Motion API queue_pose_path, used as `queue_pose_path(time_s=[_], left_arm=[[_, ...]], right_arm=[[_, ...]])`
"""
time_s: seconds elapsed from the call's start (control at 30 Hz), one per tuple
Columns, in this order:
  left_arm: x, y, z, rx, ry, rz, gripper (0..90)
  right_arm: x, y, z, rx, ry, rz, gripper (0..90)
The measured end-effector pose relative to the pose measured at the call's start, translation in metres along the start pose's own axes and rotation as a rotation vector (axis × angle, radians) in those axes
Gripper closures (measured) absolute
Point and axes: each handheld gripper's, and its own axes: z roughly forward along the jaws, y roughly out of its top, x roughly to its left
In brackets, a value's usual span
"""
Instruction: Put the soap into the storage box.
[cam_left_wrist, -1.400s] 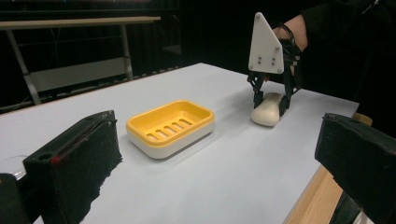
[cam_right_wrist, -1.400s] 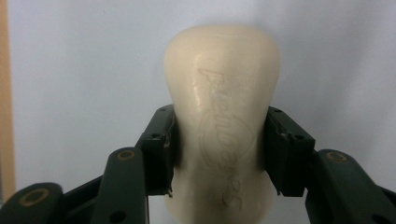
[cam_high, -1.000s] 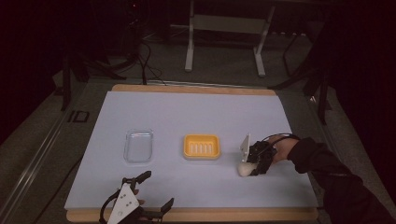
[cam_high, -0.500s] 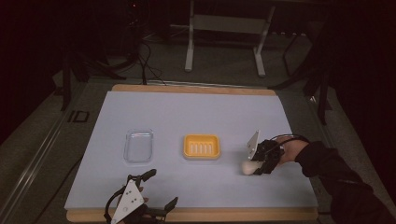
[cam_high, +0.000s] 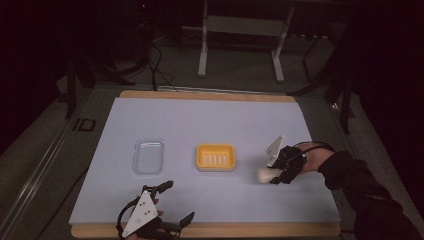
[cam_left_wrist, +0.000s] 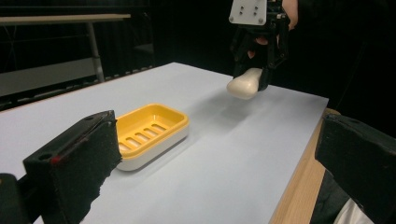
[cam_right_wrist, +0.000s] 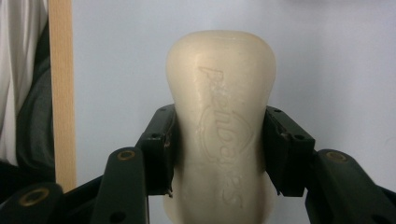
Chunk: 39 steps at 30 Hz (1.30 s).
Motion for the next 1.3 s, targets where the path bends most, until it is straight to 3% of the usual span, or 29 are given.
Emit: queue_pose_path(time_s=[0.3, 0.4, 0.6, 0.83, 1.0, 1.3], left_arm=[[0.001, 0.001, 0.001, -0.006, 0.005, 0.009, 0.2], [0.001, 0.001, 0.0, -0.011, 0.014, 0.007, 0.2], [0.001, 0.001, -0.001, -0.016, 0.019, 0.011, 0.2], [0.0, 0.001, -0.002, -0.017, 0.025, 0.012, 0.2], [0.0, 0.001, -0.003, -0.016, 0.021, 0.01, 0.2], [-0.001, 0.001, -0.004, -0.013, 0.022, 0.014, 0.2]], right_arm=[[-0.001, 0.006, -0.007, -0.021, -0.03, 0.015, 49.5], [-0.003, 0.009, -0.008, -0.025, -0.021, 0.027, 49.5], [-0.008, 0.016, -0.013, -0.06, -0.025, 0.019, 49.5], [-0.013, 0.027, -0.015, -0.065, -0.029, 0.013, 49.5], [-0.014, 0.035, -0.019, -0.106, -0.038, -0.004, 49.5], [-0.021, 0.047, -0.024, -0.15, -0.048, 0.023, 49.6]])
